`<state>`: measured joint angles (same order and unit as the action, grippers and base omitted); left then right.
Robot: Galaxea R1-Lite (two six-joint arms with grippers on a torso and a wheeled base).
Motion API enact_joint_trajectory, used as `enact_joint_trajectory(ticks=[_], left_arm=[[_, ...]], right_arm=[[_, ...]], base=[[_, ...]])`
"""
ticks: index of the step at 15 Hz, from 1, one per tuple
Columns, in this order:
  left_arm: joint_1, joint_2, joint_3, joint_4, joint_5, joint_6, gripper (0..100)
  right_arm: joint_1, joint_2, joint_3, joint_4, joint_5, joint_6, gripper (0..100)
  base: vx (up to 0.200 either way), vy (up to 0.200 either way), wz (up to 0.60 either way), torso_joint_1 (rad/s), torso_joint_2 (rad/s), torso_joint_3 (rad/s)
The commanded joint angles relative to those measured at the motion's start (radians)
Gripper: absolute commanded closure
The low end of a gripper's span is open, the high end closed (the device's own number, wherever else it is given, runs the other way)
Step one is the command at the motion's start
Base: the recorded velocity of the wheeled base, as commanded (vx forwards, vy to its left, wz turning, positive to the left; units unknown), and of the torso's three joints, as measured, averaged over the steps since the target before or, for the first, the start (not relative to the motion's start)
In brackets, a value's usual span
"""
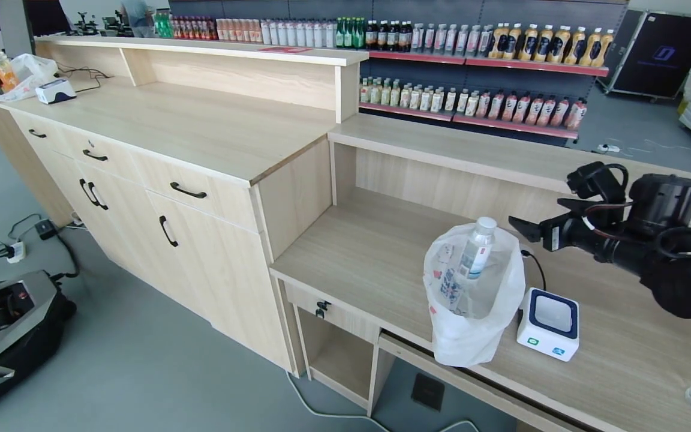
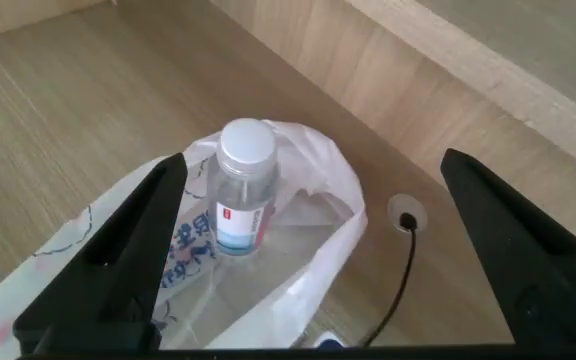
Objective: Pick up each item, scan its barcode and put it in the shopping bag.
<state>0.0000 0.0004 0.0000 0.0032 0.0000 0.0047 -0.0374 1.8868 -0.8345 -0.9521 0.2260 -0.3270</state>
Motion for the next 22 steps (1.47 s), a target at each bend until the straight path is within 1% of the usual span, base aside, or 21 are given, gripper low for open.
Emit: enact_joint_trajectory(ticks=[1, 4, 6, 8, 10, 11, 14, 15, 17, 18, 19, 22], left_arm=[[0.000, 0.000, 0.000, 0.000, 0.000, 0.000, 0], [0.000, 0.000, 0.000, 0.000, 0.000, 0.000, 0], [0.000, 0.000, 0.000, 0.000, 0.000, 0.000, 0], [0.000, 0.000, 0.000, 0.000, 0.000, 0.000, 0], [0.000, 0.000, 0.000, 0.000, 0.000, 0.000, 0], [0.000, 0.000, 0.000, 0.000, 0.000, 0.000, 0], [0.000, 0.000, 0.000, 0.000, 0.000, 0.000, 0], [0.000, 0.000, 0.000, 0.000, 0.000, 0.000, 0], [0.000, 0.000, 0.000, 0.000, 0.000, 0.000, 0], [0.000, 0.000, 0.000, 0.000, 0.000, 0.000, 0], [0.000, 0.000, 0.000, 0.000, 0.000, 0.000, 0], [0.000, 0.000, 0.000, 0.000, 0.000, 0.000, 0]], right_arm=[[-0.099, -0.278, 0.169, 0.006, -0.004, -0.070, 0], [-0.160, -0.376, 0.221, 0.012, -0.005, -0.110, 0], [-0.231, -0.414, 0.281, 0.013, -0.008, -0.135, 0], [-0.275, -0.428, 0.321, 0.046, -0.062, -0.141, 0], [-0.303, -0.400, 0.336, 0.088, -0.171, -0.141, 0], [-0.303, -0.367, 0.351, 0.088, -0.229, -0.126, 0], [-0.311, -0.230, 0.393, 0.065, -0.223, 0.072, 0], [-0.311, -0.176, 0.402, 0.047, -0.223, 0.114, 0], [-0.308, -0.120, 0.408, -0.033, -0.221, 0.134, 0], [-0.306, -0.069, 0.408, -0.109, -0.204, 0.140, 0], [-0.308, -0.041, 0.408, -0.149, -0.188, 0.138, 0], [-0.328, 0.037, 0.410, -0.255, -0.183, 0.095, 0]], base=[[0.000, 0.000, -0.60, 0.002, -0.01, 0.002], [0.000, 0.000, -0.60, 0.001, -0.01, 0.004], [0.000, 0.000, -0.60, 0.002, 0.00, 0.007], [0.000, 0.000, -0.60, 0.002, 0.00, 0.000], [0.000, 0.000, -0.60, 0.005, 0.00, 0.000], [0.000, 0.000, -0.60, -0.002, 0.00, 0.007], [0.000, 0.000, 0.00, 0.000, 0.00, 0.000], [0.000, 0.000, 0.00, 0.000, 0.00, 0.000], [0.000, 0.000, 0.00, 0.000, 0.00, 0.000], [0.000, 0.000, 0.00, 0.000, 0.00, 0.000], [0.000, 0.000, 0.00, 0.000, 0.00, 0.000], [0.000, 0.000, 0.00, 0.000, 0.00, 0.000]])
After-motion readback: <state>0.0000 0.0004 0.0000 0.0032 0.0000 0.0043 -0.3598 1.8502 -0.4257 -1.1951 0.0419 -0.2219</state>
